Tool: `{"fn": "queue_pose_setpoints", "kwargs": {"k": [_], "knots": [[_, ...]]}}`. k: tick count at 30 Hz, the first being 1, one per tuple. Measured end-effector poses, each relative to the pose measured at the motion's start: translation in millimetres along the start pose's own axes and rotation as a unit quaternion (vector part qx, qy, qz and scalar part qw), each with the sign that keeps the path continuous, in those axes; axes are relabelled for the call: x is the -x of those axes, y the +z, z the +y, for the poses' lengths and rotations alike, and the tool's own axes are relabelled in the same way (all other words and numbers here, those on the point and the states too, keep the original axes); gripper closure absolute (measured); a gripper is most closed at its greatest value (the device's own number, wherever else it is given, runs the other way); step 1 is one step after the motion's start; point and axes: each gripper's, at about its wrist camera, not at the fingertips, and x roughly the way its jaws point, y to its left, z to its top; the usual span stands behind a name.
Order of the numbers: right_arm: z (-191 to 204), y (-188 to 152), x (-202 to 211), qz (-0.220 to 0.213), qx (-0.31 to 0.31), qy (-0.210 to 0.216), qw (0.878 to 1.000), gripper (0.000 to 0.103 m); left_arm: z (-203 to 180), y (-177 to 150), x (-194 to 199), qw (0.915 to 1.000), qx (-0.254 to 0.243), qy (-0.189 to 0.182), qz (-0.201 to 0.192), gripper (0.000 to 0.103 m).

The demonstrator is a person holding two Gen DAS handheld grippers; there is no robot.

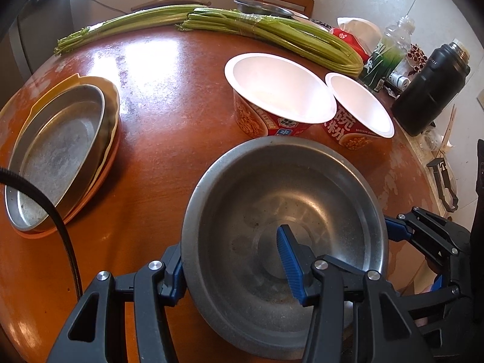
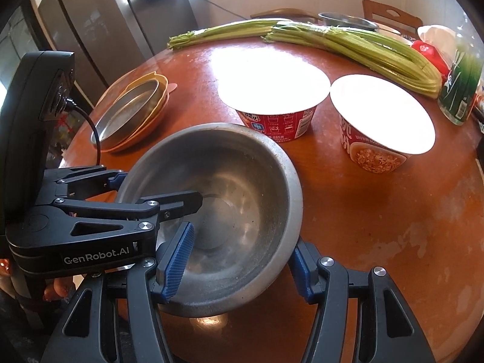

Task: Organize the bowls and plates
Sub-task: 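Slide the steel bowl toward the table edge and open the left gripper, then move the left gripper to the rim of the larger white bowl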

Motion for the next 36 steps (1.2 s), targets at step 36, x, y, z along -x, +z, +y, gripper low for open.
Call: {"fn": "queue_pose_setpoints", "kwargs": {"k": [36], "knots": [[-35.7, 60.5, 45.0, -0.088, -0.072, 0.008, 0.993, 0.041, 2.5, 62.1, 34.9, 0.9972, -0.017, 0.041, -0.061, 0.051]]}}
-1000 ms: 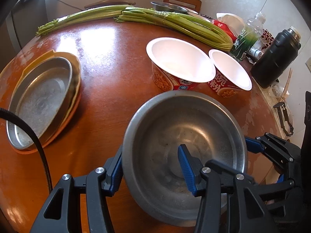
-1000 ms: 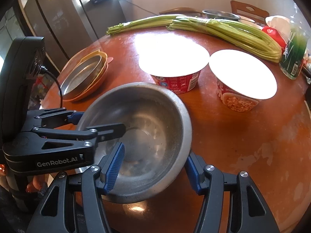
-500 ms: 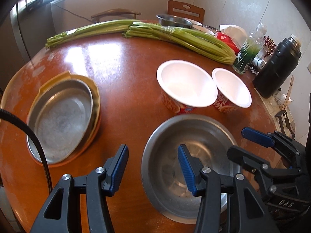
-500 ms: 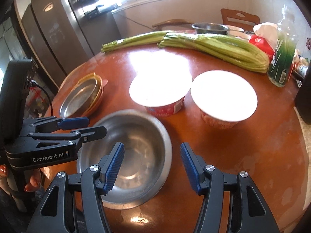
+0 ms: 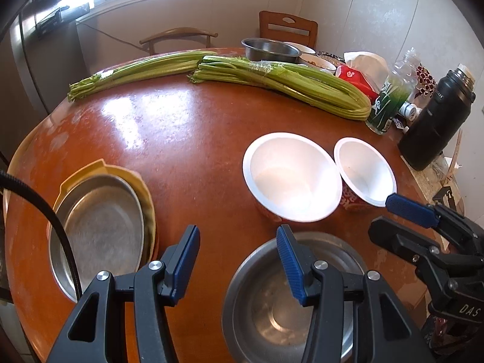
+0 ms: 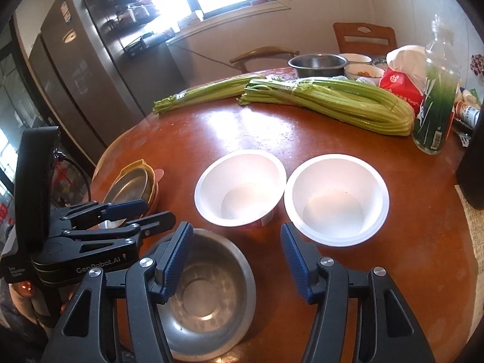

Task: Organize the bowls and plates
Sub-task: 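Move the left gripper to the rim of the larger white bowl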

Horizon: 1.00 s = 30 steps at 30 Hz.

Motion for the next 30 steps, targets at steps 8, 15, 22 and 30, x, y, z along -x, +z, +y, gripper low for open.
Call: {"fn": "queue_pose_setpoints", "kwargs": {"k": [8, 15, 22, 30], "knots": [[-3.9, 1.4, -12.0, 0.017, -0.009, 0.006, 1.0, 0.041, 5.2, 12.0, -12.7, 1.0, 0.0, 0.001, 0.006, 0.051], [-7.1, 3.9, -31.0, 0.045, -0.024, 0.025, 0.998, 0.041, 5.5, 21.0, -27.6, 0.9999, -0.004, -0.001, 0.015, 0.051], [-9.3, 5.5, -45.7, 0.064, -0.039, 0.033, 0.997, 0.041, 5.7, 30.4, -38.7, 0.9998, -0.006, -0.009, 0.017, 0.05], [-17.9, 8.5, -55.8, 0.061, -0.062, 0.025, 0.996, 0.041, 7.2, 44.8, -45.5, 0.9998, -0.002, -0.016, 0.01, 0.05]]}}
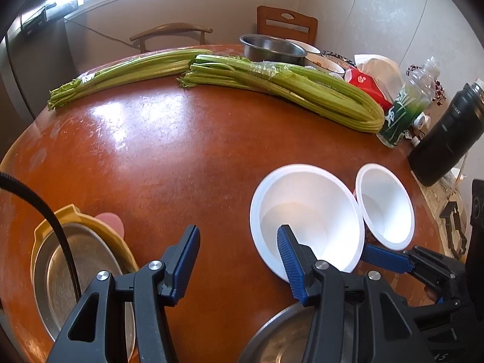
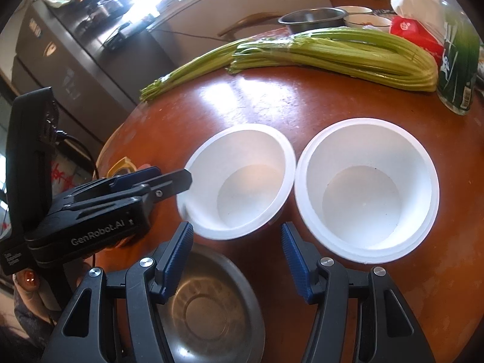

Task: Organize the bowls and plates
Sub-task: 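Move the left gripper to the rim of the larger white bowl, then close the left gripper on the white bowl rim and lift it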

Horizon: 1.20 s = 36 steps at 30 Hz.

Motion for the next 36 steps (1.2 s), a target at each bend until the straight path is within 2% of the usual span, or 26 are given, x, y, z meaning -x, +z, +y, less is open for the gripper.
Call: {"fn": "queue_pose_setpoints", "kwargs": {"k": [8, 11, 15, 19, 36], "knots": [[2.8, 1.4, -7.2, -0.006, 0.023, -0.028, 0.999, 0.041, -6.5, 8.1, -16.8, 0.9998, -0.008, -0.016, 0.013, 0.05], [8.0, 2.3, -8.6, -0.013, 0.044, -0.044, 0.998, 0.046, -7.7, 8.1, -21.3, 0.9995, -0.01, -0.022, 0.018, 0.05], [10.6, 3.7, -13.6, -0.01, 0.054, -0.042, 0.998, 0.049, -9.7, 6.7, -26.1, 0.999, -0.013, -0.037, 0.019, 0.05], [15.9, 4.1, -12.7, -0.015, 0.07, -0.045, 0.996, 0.049, -13.8, 5.5, -26.7, 0.9981, -0.019, -0.055, 0.021, 0.058], [31.0, 3.5, 0.1, -0.036, 0.1, -0.049, 0.993, 0.049, -13.6, 0.1, 2.5, 0.9984, -0.015, -0.054, -0.013, 0.058]]}}
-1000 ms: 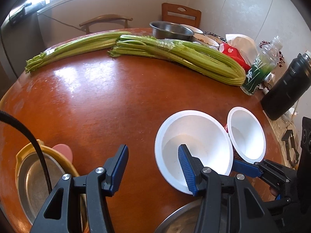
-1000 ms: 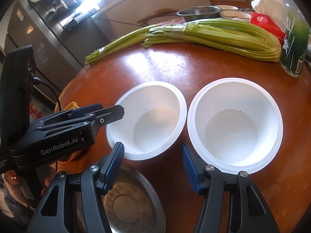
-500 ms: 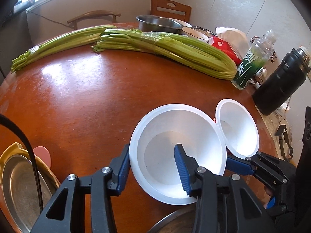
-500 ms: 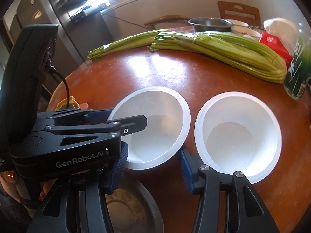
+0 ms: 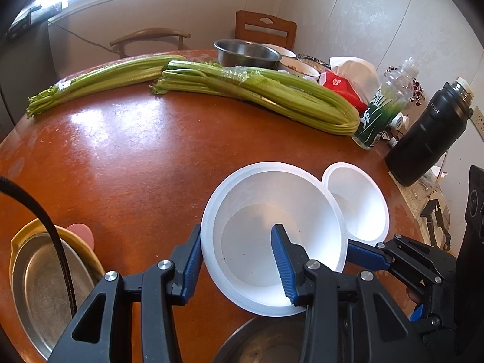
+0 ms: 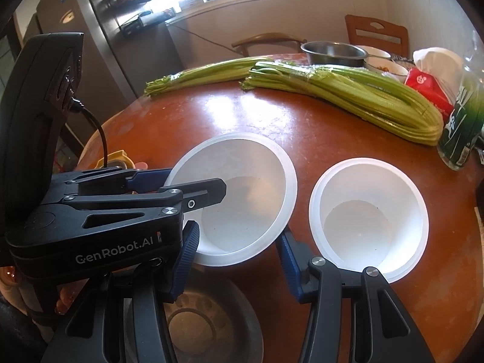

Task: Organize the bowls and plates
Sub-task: 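Close the left gripper on the white bowl rim and lift it, then carry the white bowl over the steel bowl and lower it inside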

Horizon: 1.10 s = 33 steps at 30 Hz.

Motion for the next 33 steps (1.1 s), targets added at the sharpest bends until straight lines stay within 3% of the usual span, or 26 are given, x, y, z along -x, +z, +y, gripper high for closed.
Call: {"fn": "queue_pose_setpoints", "kwargs": {"k": [33], "knots": [[26.2, -26.6, 59.6, -0.044, 0.03, 0.02, 0.998, 0.049, -27.8, -37.6, 62.4, 0.9983, -0.014, 0.029, -0.049, 0.058]]}}
